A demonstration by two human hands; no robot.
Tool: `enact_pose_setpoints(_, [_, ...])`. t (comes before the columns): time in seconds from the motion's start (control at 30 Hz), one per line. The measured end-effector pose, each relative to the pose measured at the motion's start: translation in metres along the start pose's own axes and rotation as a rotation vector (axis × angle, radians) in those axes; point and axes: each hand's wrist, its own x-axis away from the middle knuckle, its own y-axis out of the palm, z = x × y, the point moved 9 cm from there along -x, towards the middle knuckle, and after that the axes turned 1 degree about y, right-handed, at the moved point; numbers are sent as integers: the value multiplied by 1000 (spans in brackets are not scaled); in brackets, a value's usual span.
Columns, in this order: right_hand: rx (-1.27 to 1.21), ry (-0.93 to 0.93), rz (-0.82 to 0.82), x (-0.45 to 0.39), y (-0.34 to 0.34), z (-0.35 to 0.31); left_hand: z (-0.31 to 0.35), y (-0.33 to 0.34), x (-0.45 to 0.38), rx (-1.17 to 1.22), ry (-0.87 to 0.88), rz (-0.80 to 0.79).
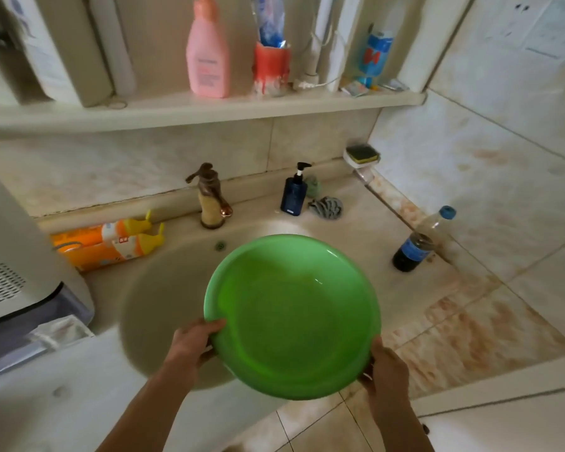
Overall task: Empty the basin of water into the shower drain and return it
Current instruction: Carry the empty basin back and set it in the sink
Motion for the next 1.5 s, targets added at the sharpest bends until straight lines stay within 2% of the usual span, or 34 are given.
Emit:
enact_pose_setpoints(0.1, [47, -34, -61, -14, 29, -22, -3, -8, -5, 43, -3, 47])
enact_pose_setpoints(0.3, [125, 58, -255, -54, 103, -26, -12, -45, -21, 106, -74, 238])
enact_pose_setpoints(0.47, [424, 23, -365, -75, 161, -17, -31, -81, -29, 11, -111, 437])
enact_pose_setpoints(0.53, [524, -13, -361, -81, 170, -15, -32, -85, -31, -29, -100, 482])
enact_pose_setpoints(0.73, [654, -64, -368, -101, 176, -17, -31, -79, -38, -36, -49, 516])
enact_pose_setpoints(1.0, [911, -321, -289, -90, 197, -36, -37, -80, -45, 16, -89, 470])
enact_pose_setpoints(1.23, [1002, -529, -271, -80, 180, -20, -43, -77, -34, -38, 59, 501])
enact_pose_setpoints(1.5, [1090, -580, -250, -79, 190, -24, -48, -77, -45, 24, 12, 467])
